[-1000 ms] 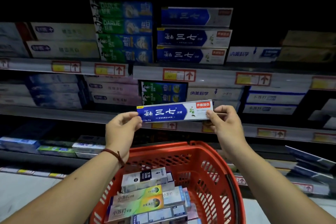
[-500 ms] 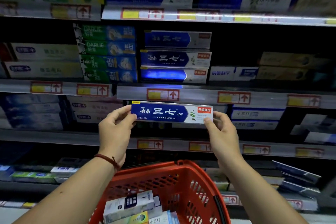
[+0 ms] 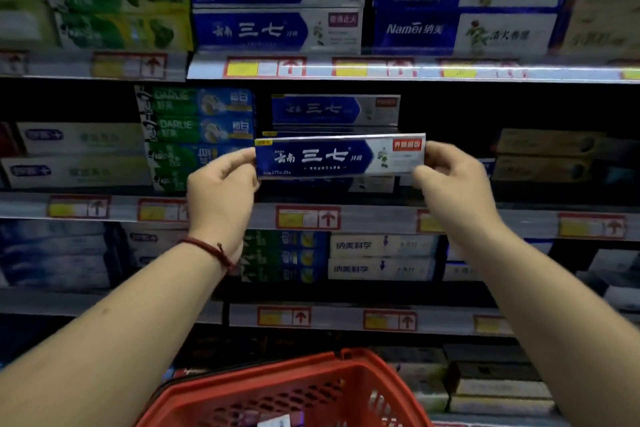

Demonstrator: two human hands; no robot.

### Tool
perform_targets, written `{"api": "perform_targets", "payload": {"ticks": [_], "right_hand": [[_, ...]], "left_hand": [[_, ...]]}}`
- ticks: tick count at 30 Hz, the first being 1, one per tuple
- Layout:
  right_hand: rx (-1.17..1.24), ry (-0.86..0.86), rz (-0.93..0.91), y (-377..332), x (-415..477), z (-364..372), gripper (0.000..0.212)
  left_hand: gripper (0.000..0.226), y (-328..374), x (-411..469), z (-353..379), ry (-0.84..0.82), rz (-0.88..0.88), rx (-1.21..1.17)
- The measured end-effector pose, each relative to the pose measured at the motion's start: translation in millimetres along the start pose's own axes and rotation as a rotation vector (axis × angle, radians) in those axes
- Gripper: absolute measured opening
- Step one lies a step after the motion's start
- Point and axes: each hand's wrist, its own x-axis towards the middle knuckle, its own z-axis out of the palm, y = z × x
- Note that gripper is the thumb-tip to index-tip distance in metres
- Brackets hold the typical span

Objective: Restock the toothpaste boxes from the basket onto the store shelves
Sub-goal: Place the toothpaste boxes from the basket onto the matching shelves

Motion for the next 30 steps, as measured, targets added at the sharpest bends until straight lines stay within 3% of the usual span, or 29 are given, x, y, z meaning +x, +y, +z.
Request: {"api": "perform_targets", "payload": {"ticks": [6,10,14,21,25,28,30], "right_hand": [[0.024,-0.002,0.031,-20.3,42.1,-1.1,0.037],[-0.008,-0.009,0.088,-28.7,65.2,4.2,0.056],[0.001,0.011,0.143,-29.8,74.3,10.9,0.029],[-0.070,0.002,0.167,-15.3,64.7,25.1,0.011],[-0.096,-0.045,0.167,-16.8,56.5,32.5,0.014],[-0.111,-0.070,0.156,-19.9,53.1,35.1,0.019],[-0.116,-0.073,0.149,-20.6,52.2,35.5,0.022]], "left_hand": [[0.032,19.7,33.9,27.2,0.027,0.053,0.050],[0.039,30.4,51.5,39.3,0.052,0.049,0.106],[0.030,38.6,62.6,44.0,0.064,0.051,0.127],[0.013,22.1,62.0,42.4,-0.033,0.084,0.401],[0.013,15.9,51.5,45.3,-0.107,0.070,0.494],[0.030,14.9,48.6,46.3,-0.181,0.037,0.485],[0.016,16.5,45.3,43.8,-0.198,0.071,0.580]]}}
